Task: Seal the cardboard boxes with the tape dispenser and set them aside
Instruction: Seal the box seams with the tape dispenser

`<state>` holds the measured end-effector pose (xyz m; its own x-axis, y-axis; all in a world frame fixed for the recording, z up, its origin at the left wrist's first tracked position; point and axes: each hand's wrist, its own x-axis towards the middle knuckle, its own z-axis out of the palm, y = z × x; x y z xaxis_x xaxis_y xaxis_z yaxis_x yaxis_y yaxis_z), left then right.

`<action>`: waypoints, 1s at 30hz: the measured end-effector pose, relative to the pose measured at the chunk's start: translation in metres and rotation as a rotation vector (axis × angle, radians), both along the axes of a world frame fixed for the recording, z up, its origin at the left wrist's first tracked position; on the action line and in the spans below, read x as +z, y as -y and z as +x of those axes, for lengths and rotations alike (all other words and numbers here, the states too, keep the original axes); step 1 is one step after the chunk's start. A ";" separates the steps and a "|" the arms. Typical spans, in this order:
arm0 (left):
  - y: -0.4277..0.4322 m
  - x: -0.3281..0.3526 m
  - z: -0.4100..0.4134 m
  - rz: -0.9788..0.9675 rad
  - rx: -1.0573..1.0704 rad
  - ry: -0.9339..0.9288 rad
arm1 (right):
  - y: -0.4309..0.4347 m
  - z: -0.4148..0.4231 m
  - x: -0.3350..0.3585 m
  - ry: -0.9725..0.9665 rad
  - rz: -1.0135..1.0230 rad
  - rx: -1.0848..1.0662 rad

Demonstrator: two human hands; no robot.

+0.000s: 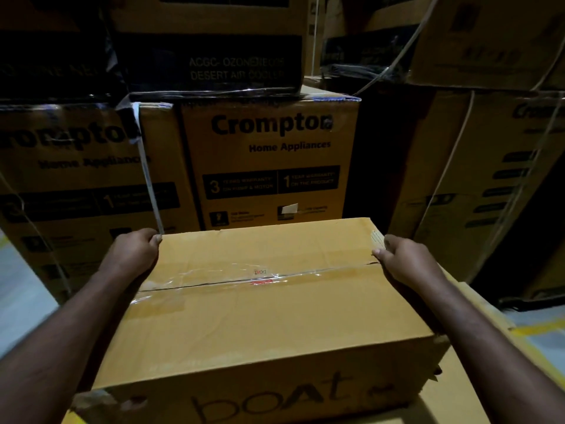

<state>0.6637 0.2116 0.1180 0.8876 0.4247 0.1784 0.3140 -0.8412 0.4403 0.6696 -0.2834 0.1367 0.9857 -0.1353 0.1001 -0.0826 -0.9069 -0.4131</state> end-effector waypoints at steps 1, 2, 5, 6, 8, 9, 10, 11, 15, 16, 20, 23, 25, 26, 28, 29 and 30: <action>0.002 0.002 -0.003 -0.001 0.018 -0.023 | 0.002 0.002 0.001 -0.026 0.027 -0.011; 0.005 0.005 -0.006 0.016 0.035 -0.067 | 0.004 0.003 0.003 -0.060 0.063 -0.026; 0.017 0.010 -0.017 0.099 0.074 -0.234 | 0.012 0.009 0.006 -0.201 0.215 -0.084; 0.022 0.011 -0.021 0.114 0.096 -0.285 | 0.015 0.011 0.006 -0.245 0.255 -0.107; 0.030 0.013 -0.029 0.124 0.144 -0.357 | 0.020 0.014 0.002 -0.254 0.283 -0.127; 0.033 0.013 -0.033 0.123 0.154 -0.363 | 0.020 0.016 0.001 -0.239 0.285 -0.124; 0.035 0.014 -0.036 0.113 0.157 -0.353 | 0.019 0.015 0.001 -0.226 0.287 -0.118; 0.035 0.015 -0.040 0.088 0.146 -0.322 | 0.019 0.014 0.001 -0.217 0.292 -0.109; 0.026 0.028 -0.042 -0.046 0.075 -0.166 | 0.017 0.006 0.013 -0.221 0.340 -0.082; 0.021 0.031 -0.038 -0.066 0.057 -0.143 | 0.017 0.002 0.016 -0.215 0.386 -0.079; 0.018 0.046 -0.023 0.027 -0.034 -0.238 | 0.012 -0.016 0.019 -0.163 0.535 -0.083; 0.056 0.047 -0.021 0.143 -0.172 -0.373 | 0.008 -0.026 0.004 -0.132 0.550 -0.142; 0.102 0.035 -0.035 0.187 -0.279 -0.426 | 0.006 -0.033 -0.007 -0.129 0.555 -0.156; 0.131 0.028 -0.047 0.194 -0.314 -0.437 | 0.005 -0.035 -0.013 -0.120 0.543 -0.149; 0.199 0.019 -0.079 0.202 -0.393 -0.435 | 0.003 -0.039 -0.017 -0.101 0.484 -0.137; 0.233 0.019 -0.097 0.210 -0.450 -0.446 | 0.003 -0.039 -0.019 -0.098 0.443 -0.133; 0.268 0.022 -0.116 0.217 -0.512 -0.457 | 0.003 -0.039 -0.020 -0.098 0.390 -0.128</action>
